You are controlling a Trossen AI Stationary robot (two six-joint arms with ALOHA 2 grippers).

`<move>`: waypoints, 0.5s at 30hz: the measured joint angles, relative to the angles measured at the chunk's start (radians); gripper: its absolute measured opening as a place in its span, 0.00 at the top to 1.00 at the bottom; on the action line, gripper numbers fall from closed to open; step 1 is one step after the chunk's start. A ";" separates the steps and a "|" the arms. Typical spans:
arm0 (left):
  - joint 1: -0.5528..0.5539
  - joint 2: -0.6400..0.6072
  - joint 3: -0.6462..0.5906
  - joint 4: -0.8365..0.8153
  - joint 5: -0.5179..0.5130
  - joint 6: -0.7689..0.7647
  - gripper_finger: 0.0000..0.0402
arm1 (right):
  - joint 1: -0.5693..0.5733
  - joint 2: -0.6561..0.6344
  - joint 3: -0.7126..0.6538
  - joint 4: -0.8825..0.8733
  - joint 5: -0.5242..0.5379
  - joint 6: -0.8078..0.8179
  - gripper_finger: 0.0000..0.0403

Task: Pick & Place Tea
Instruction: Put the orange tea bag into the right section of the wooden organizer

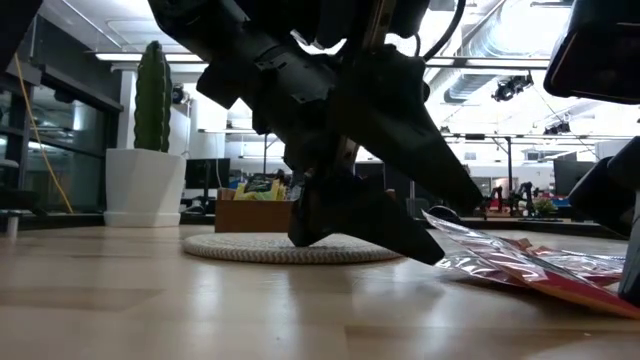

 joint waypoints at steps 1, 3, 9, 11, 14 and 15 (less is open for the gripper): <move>0.000 0.000 0.000 0.000 0.000 0.000 0.53 | 0.000 0.000 0.000 0.000 0.001 0.000 1.00; 0.000 0.000 0.000 0.000 0.001 0.001 0.57 | 0.000 0.000 0.000 0.000 0.002 0.000 1.00; 0.000 0.001 0.000 -0.001 0.000 0.002 0.70 | 0.000 0.000 0.000 0.000 0.003 0.000 1.00; 0.000 0.001 0.000 -0.001 -0.003 0.003 0.76 | 0.000 0.000 0.000 0.000 0.004 0.000 1.00; 0.000 0.001 0.000 -0.002 -0.003 0.009 0.86 | 0.000 0.000 0.000 0.000 0.006 0.000 1.00; 0.000 0.001 0.000 -0.003 -0.003 0.017 0.89 | 0.000 0.000 0.000 0.000 0.008 0.000 1.00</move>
